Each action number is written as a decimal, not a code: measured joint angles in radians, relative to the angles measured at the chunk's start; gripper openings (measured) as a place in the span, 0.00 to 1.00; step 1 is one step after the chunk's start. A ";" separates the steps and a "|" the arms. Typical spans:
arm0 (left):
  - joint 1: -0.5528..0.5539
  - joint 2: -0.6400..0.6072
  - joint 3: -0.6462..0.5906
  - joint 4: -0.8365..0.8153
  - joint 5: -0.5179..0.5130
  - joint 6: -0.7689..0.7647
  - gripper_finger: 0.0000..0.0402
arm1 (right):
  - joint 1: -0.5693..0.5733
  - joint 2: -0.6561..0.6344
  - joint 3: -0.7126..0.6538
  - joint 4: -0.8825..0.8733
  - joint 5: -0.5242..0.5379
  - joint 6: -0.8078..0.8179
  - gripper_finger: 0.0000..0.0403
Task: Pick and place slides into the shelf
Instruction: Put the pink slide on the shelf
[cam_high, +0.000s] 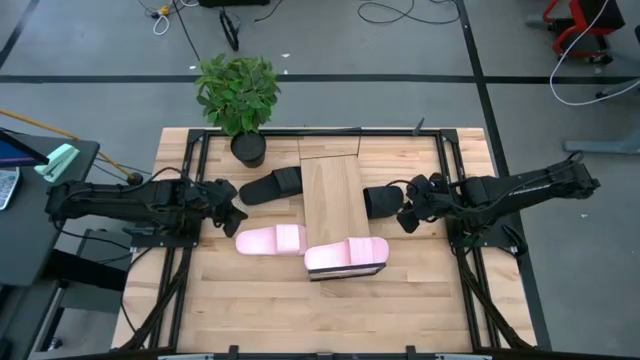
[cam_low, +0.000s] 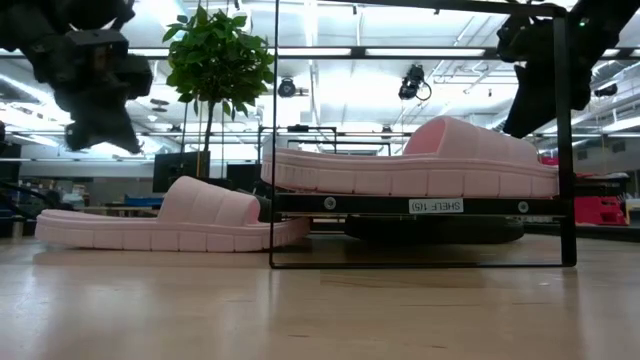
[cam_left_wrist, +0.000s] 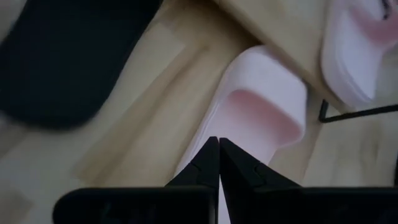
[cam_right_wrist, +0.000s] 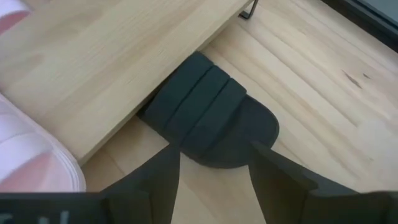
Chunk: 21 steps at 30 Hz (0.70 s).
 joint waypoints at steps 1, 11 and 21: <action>0.000 0.000 0.000 -0.022 0.008 -0.027 0.03 | 0.000 0.000 0.000 0.000 0.000 -0.001 0.48; 0.000 0.000 0.000 -0.198 0.091 -0.287 0.19 | 0.000 0.000 0.000 0.001 0.019 -0.002 0.48; 0.000 0.023 0.001 0.177 0.089 -0.358 0.40 | 0.000 0.000 0.000 0.002 0.028 -0.002 0.48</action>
